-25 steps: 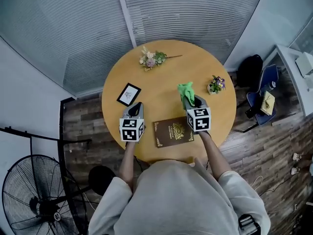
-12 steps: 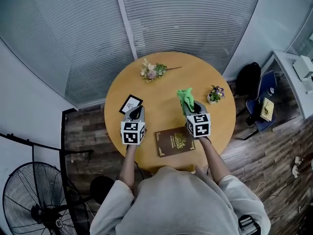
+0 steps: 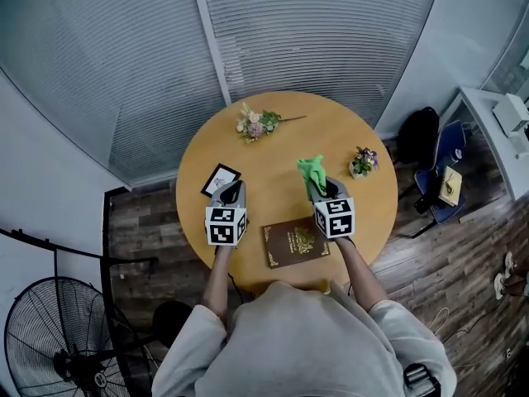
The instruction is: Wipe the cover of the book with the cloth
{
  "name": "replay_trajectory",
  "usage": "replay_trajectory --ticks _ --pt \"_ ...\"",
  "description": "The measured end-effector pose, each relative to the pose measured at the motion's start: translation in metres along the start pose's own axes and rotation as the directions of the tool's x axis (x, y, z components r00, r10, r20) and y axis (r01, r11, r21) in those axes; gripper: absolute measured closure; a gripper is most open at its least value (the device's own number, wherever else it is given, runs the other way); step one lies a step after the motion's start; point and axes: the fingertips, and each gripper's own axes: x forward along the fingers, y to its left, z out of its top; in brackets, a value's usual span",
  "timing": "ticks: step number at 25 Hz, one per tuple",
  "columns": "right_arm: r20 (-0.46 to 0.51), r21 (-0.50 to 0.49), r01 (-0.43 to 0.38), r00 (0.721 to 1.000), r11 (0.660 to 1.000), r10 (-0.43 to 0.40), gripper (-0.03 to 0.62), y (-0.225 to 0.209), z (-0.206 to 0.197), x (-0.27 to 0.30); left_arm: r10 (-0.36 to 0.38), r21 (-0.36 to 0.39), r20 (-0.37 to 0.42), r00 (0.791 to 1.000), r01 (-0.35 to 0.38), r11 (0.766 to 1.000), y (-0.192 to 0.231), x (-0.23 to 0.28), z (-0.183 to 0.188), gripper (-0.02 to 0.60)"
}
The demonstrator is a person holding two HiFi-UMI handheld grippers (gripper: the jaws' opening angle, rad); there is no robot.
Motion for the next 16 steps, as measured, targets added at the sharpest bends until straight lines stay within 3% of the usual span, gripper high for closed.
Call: replay_trajectory --ticks 16 --pt "-0.025 -0.001 -0.002 1.000 1.000 0.002 0.497 0.002 -0.008 0.001 -0.008 -0.022 -0.024 1.000 0.007 1.000 -0.004 0.002 -0.015 0.572"
